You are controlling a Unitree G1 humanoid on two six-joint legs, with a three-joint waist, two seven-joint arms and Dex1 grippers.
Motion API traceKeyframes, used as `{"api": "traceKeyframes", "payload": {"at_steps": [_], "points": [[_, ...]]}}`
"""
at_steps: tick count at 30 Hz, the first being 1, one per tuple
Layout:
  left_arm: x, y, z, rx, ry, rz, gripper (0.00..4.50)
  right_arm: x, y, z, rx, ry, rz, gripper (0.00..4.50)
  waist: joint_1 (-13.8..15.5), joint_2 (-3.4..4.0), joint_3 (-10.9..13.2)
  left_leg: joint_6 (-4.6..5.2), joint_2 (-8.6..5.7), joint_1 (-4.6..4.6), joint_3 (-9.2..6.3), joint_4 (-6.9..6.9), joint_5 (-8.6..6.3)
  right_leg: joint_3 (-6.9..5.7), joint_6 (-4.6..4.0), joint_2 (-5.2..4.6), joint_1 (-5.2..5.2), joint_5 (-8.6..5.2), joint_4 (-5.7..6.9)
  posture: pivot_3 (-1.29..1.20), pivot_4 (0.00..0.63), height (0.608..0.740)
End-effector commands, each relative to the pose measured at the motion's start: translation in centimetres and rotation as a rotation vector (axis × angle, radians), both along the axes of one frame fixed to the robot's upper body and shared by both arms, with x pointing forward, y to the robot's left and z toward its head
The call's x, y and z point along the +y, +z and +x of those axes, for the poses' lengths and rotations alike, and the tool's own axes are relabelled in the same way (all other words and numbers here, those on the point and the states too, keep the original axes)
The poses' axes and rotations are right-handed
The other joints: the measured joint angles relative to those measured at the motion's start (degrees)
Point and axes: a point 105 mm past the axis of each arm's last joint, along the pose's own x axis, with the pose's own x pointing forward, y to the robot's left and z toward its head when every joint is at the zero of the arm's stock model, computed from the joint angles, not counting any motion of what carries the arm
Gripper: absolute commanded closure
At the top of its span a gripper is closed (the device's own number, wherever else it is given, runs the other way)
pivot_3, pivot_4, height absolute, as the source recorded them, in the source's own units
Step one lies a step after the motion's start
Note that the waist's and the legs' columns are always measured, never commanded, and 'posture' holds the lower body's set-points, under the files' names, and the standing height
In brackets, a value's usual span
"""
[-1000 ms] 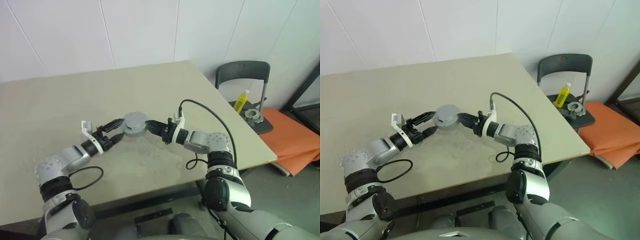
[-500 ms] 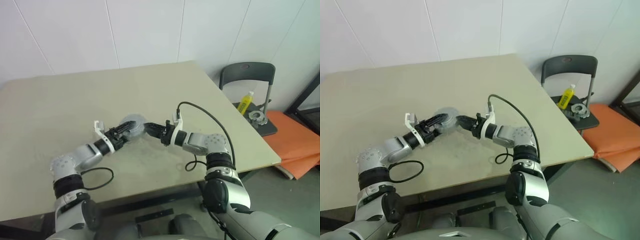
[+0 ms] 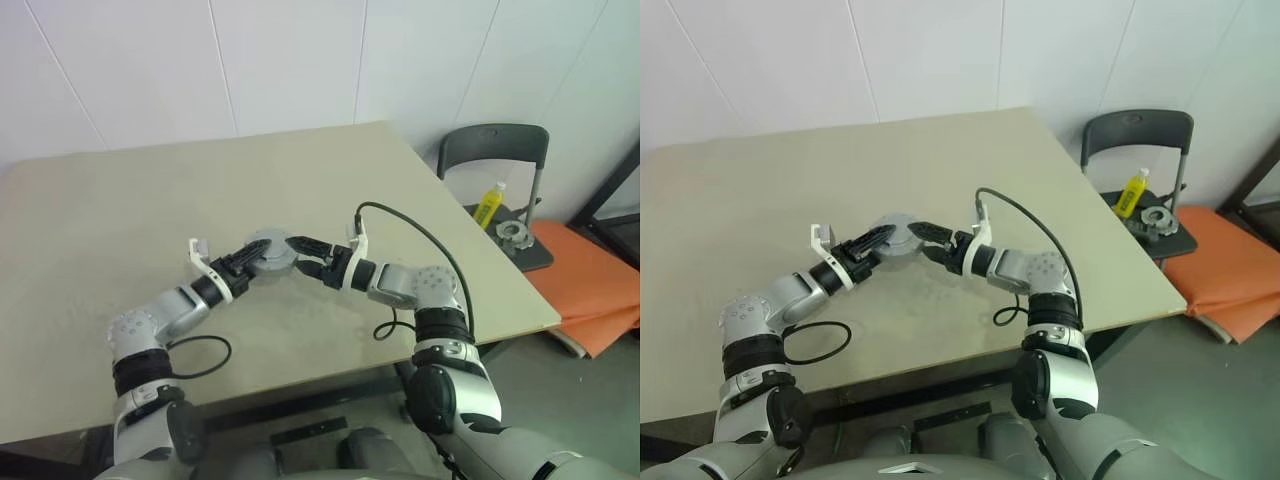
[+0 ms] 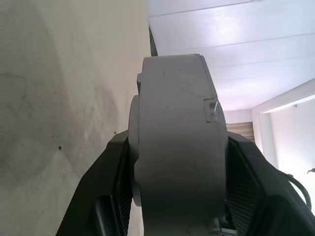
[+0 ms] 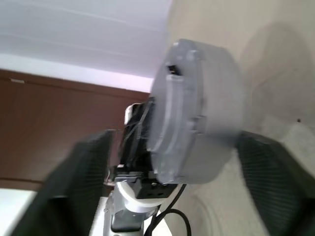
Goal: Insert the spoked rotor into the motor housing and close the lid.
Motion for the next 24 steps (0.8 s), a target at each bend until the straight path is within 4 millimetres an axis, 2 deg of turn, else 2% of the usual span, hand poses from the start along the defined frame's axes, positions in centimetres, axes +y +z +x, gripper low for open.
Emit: {"api": "traceKeyframes", "payload": {"at_steps": [1, 4, 8, 13, 18, 22, 24], "points": [[1.3, 1.6, 1.0, -0.056, 0.106, -0.084, 2.30, 1.3, 4.2, -1.2, -0.154, 0.107, 0.122, 0.31, 0.0, 0.00, 0.0, 0.00, 0.00, -0.01, 0.00, 0.01, 0.00, 0.00, 0.00, 0.00, 0.00, 0.00, 0.00, 0.00, 0.000, 0.740], [4.8, 2.7, 2.3, -0.130, 0.343, -0.045, 2.30, 1.2, 3.7, -1.2, -0.150, 0.093, 0.111, 0.31, -0.1, 0.00, 0.0, 0.00, 0.00, 0.00, 0.00, 0.01, 0.00, 0.00, 0.00, 0.00, 0.00, 0.00, 0.00, 0.00, 0.000, 0.740], [9.4, 2.4, 3.2, -0.125, 0.644, 0.049, 2.30, 1.0, 3.9, -0.8, -0.157, 0.072, 0.119, 0.31, 0.0, 0.00, 0.0, 0.00, 0.04, 0.09, 0.01, -0.02, 0.00, 0.01, -0.04, 0.07, 0.01, 0.02, 0.04, 0.00, 0.000, 0.740], [12.5, 3.0, 3.0, -0.157, 0.830, 0.081, 2.30, 0.6, 4.4, -0.5, -0.180, 0.066, 0.113, 0.31, 0.8, -0.03, 0.0, 0.00, -0.03, -0.09, 0.00, 0.03, 0.00, 0.02, -0.04, 0.04, -0.01, 0.02, -0.07, 0.00, 0.000, 0.740], [17.6, 3.0, 2.0, -0.160, 1.102, 0.293, 2.30, 0.4, 3.7, -0.6, -0.173, 0.064, 0.094, 0.31, 1.6, -0.06, 0.0, 0.00, -0.06, -0.13, 0.01, 0.04, 0.00, 0.06, -0.02, 0.04, -0.02, 0.03, -0.13, 0.00, 0.000, 0.740], [19.2, 2.4, 1.7, -0.135, 1.184, 0.443, 2.30, 0.5, 3.8, -0.9, -0.181, 0.078, 0.095, 0.31, 1.7, -0.07, 0.0, 0.00, -0.06, -0.12, 0.00, 0.05, 0.00, 0.05, -0.02, 0.05, 0.00, 0.03, -0.12, 0.00, 0.000, 0.740], [19.3, 2.3, 1.9, -0.139, 1.188, 0.469, 2.30, 0.5, 4.0, -1.0, -0.189, 0.087, 0.102, 0.31, 1.7, -0.09, -0.1, 0.00, -0.06, -0.12, 0.00, 0.07, 0.00, 0.05, -0.02, 0.05, 0.02, 0.03, -0.12, 0.00, 0.000, 0.740]]}}
